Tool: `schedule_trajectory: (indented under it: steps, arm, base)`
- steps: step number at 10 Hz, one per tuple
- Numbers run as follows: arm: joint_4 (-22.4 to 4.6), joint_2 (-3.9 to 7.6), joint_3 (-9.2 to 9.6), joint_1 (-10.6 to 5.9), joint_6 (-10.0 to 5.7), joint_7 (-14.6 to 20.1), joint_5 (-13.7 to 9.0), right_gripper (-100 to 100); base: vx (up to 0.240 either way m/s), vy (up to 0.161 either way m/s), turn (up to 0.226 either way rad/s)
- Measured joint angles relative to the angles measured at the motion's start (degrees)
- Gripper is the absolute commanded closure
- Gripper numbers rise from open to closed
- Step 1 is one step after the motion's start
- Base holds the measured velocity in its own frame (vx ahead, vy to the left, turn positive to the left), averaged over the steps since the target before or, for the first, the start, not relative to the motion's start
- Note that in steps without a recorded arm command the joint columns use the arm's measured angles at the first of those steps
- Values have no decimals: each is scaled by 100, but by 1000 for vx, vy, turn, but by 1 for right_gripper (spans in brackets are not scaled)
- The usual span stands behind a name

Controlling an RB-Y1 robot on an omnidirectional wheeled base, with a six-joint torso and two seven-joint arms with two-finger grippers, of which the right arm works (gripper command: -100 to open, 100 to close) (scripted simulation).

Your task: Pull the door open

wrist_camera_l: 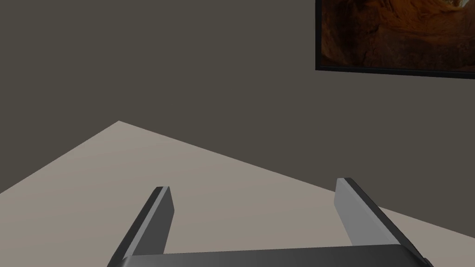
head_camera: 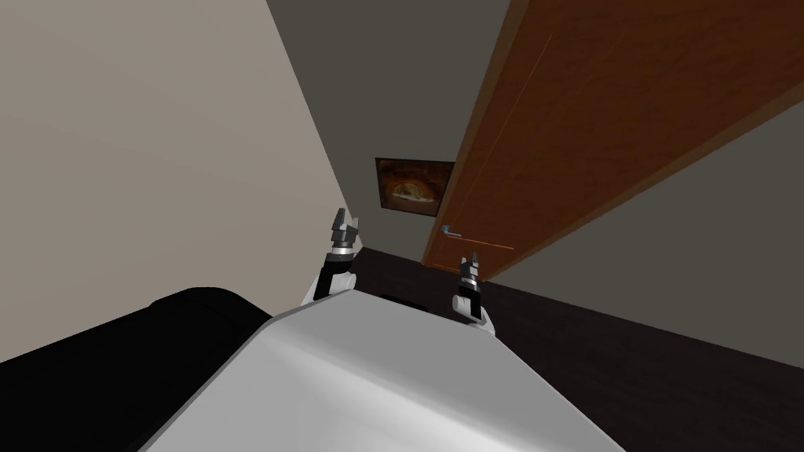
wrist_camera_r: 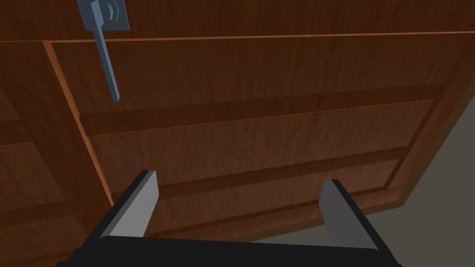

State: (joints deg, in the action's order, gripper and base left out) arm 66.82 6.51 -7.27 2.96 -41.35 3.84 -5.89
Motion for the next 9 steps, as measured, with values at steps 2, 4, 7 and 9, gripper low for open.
schedule_trajectory:
  steps: [2,4,7,9]
  arm:
    - [-274,21,-30,-80,-65,-5,1,-100]
    - [-541,31,-70,-191,-106,-21,3,-100]
    - [-1015,65,-133,-375,-203,-34,2,-100]
    - [-1321,73,-175,-488,-250,-54,5,-100]
  base:
    - [58,-24,110]
    - [52,-24,50]
    - [61,-26,84]
    - [80,-33,103]
